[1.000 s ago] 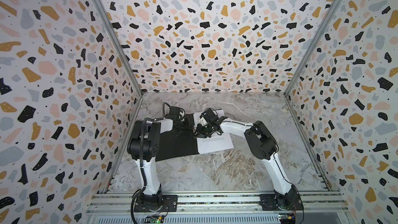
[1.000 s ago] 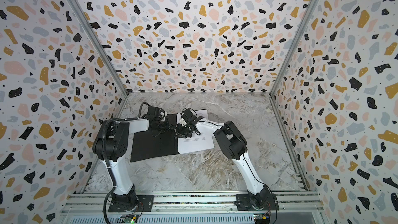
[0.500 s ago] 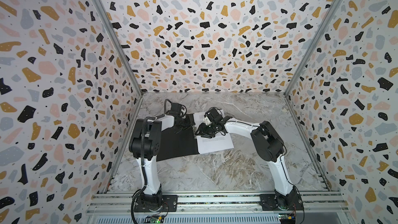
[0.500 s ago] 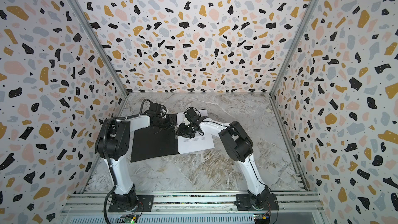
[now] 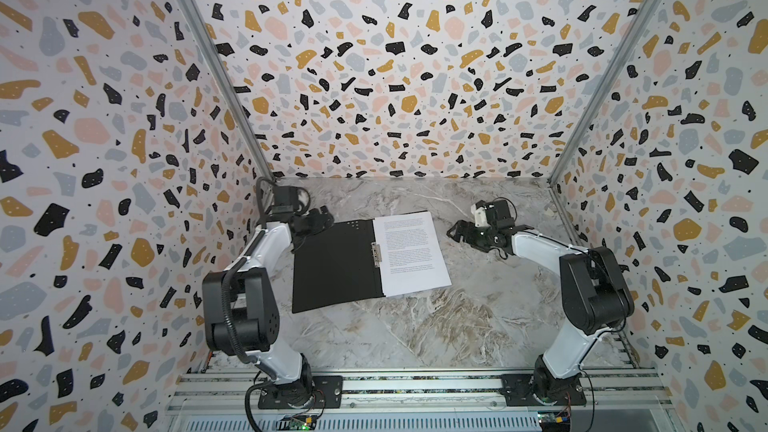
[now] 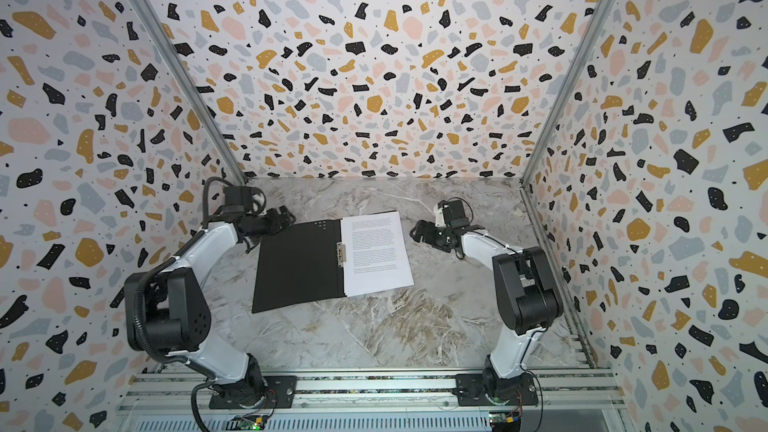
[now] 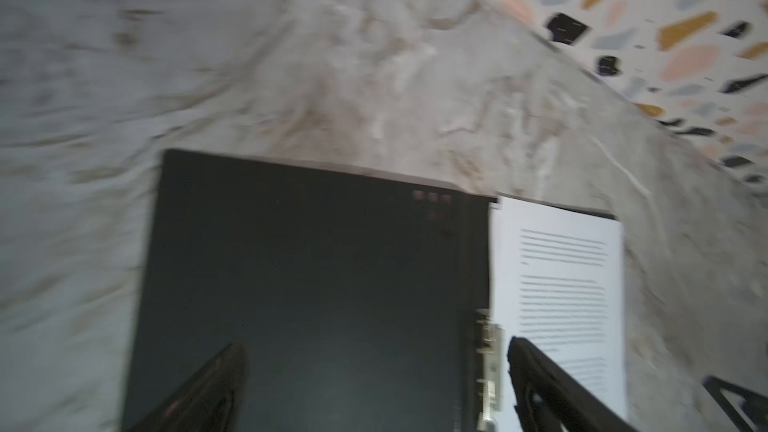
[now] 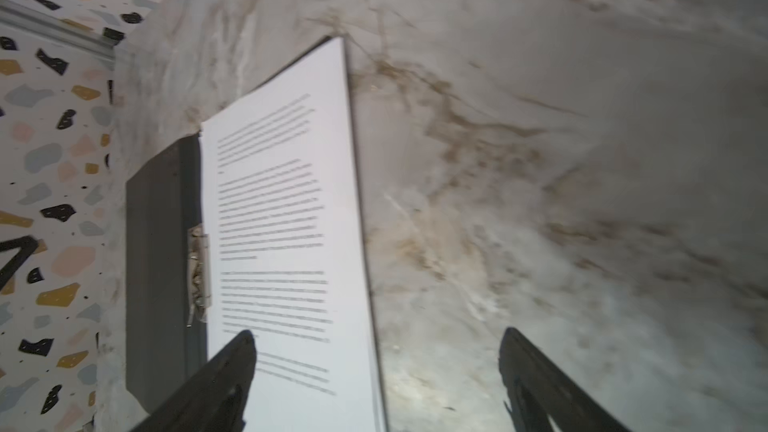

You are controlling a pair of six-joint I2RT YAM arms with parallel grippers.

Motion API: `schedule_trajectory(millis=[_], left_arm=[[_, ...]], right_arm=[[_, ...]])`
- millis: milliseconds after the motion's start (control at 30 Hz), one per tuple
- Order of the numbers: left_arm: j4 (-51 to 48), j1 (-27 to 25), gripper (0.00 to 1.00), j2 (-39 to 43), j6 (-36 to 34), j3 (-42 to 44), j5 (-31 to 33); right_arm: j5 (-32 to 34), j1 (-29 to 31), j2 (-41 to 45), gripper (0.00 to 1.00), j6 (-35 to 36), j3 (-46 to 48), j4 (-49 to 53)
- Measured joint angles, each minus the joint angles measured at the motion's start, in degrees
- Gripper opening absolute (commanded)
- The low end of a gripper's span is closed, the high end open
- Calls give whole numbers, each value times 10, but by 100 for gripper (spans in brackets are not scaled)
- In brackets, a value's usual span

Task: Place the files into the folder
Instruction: 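Withdraw both grippers from the clipped sheets, then lift the orange cover with the left gripper and fold it over the sheets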

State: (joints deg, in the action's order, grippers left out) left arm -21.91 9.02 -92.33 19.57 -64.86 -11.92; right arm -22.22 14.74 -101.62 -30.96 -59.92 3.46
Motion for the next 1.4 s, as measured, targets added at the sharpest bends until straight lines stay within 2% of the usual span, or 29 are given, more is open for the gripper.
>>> schedule_trajectory(millis=[133, 333, 633, 767, 900, 1200, 1400], left_arm=[[-14, 47, 100, 3, -13, 83, 66], [-13, 52, 100, -4, -38, 150, 80], [80, 60, 100, 1, -66, 178, -29], [114, 61, 100, 4, -63, 193, -105], [148, 67, 100, 6, -48, 205, -147], [181, 67, 100, 48, 33, 225, -205], [287, 42, 100, 134, 131, 227, -227]], right_arm=[[-30, -6, -36, 90, 31, 4, -14], [-71, 13, -54, 89, 54, 3, -46], [-122, 26, -70, 86, 65, 3, -68], [-141, 39, -79, 84, 68, 1, -76], [-145, 38, -79, 82, 68, 2, -80], [-142, 34, -77, 82, 68, 12, -93], [-140, 33, -76, 81, 68, 17, -98]])
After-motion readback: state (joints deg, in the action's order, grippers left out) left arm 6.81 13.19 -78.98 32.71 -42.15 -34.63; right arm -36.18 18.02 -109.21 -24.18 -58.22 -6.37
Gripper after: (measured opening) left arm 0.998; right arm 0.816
